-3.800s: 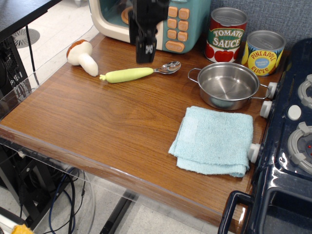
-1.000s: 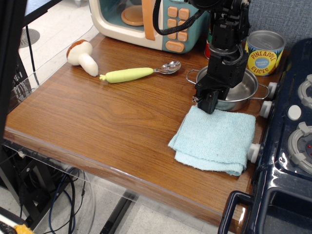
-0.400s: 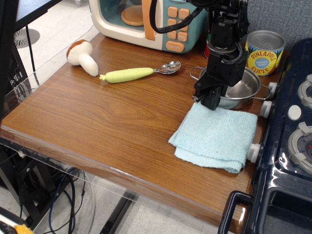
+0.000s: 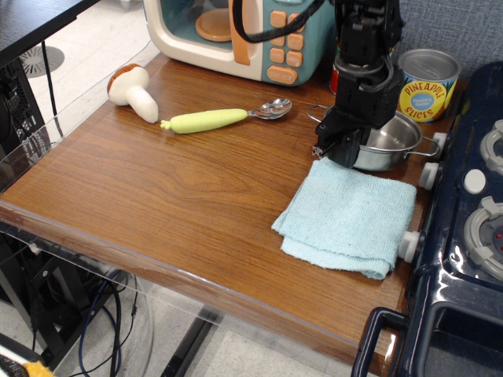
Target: Slide the silver pot to the bottom left corner of the table.
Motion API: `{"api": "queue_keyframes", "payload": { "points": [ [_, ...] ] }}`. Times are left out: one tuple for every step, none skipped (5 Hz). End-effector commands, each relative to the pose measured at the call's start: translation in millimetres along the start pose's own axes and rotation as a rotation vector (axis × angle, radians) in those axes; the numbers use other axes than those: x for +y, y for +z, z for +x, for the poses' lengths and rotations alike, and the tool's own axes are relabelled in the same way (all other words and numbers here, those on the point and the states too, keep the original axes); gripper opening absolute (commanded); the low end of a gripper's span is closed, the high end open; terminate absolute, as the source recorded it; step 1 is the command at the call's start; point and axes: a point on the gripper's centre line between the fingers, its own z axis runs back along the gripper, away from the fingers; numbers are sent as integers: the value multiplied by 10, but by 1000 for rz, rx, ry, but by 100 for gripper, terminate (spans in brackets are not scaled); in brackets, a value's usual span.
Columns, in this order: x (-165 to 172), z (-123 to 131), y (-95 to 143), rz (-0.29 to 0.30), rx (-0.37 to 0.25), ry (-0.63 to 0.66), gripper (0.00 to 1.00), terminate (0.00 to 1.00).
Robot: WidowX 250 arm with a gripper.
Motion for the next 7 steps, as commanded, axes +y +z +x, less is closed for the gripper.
{"api": "queue_keyframes", "payload": {
  "points": [
    [-305, -130, 706, 216, -59, 307, 0, 0],
    [-447, -288, 848, 244, -21, 444, 0, 0],
    [-620, -526, 872, 306, 50, 661, 0, 0],
    [-853, -765, 869, 318, 114, 898, 0, 0],
    [-1092, -999, 816, 282, 182, 1080, 0, 0],
    [-1286, -1123, 671, 242, 205, 1198, 0, 0],
    [-1262, -1200, 530, 184, 228, 1220, 0, 0]
  ]
}}
